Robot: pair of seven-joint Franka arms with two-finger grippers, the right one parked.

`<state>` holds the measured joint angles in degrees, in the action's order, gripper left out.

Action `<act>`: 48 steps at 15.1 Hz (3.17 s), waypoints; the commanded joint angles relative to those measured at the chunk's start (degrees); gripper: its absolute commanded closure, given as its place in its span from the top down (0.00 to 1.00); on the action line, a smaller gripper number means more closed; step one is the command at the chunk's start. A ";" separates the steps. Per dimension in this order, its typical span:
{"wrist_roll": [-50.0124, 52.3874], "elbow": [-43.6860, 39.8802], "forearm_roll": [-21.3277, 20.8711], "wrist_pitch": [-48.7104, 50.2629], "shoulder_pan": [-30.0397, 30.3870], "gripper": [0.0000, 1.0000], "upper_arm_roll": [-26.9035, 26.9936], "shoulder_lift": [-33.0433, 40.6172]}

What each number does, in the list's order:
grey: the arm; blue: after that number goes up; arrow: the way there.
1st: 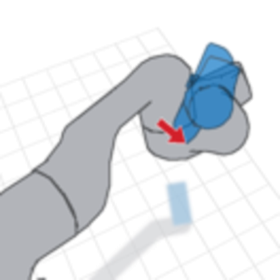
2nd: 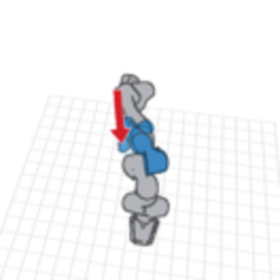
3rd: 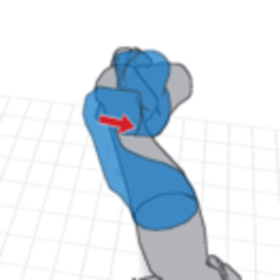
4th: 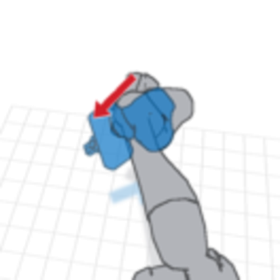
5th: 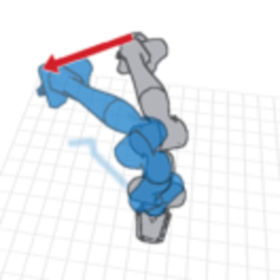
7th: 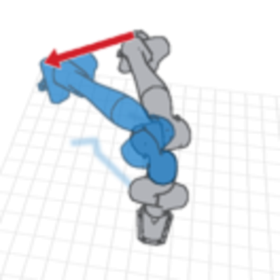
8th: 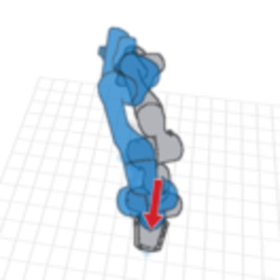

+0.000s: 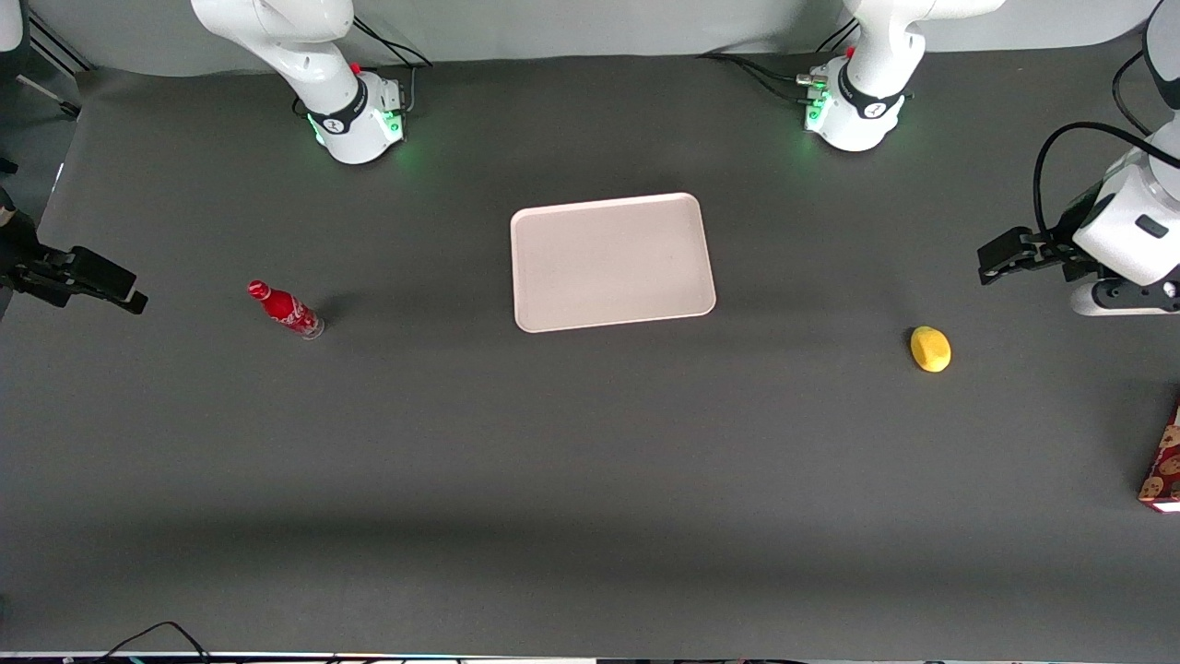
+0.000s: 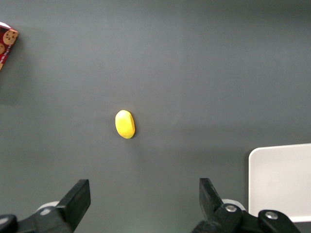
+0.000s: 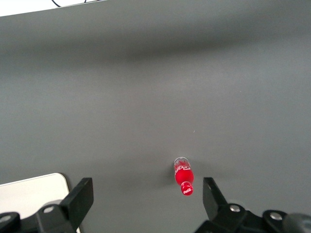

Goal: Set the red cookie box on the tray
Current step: 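Move the left gripper toward the red tartan cookie box, then lower the open left gripper around the cookie box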

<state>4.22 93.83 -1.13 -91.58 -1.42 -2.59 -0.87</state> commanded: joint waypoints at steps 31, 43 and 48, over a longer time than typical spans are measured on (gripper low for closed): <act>-68.64 -24.39 -0.28 -28.89 33.49 1.00 0.13 -42.27; -71.28 -30.81 -0.10 -35.32 36.67 1.00 -1.19 -53.62; -71.46 -30.55 -0.10 -38.41 37.28 1.00 -1.19 -56.08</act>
<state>-65.59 65.52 -2.14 -129.09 35.28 -3.09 -54.87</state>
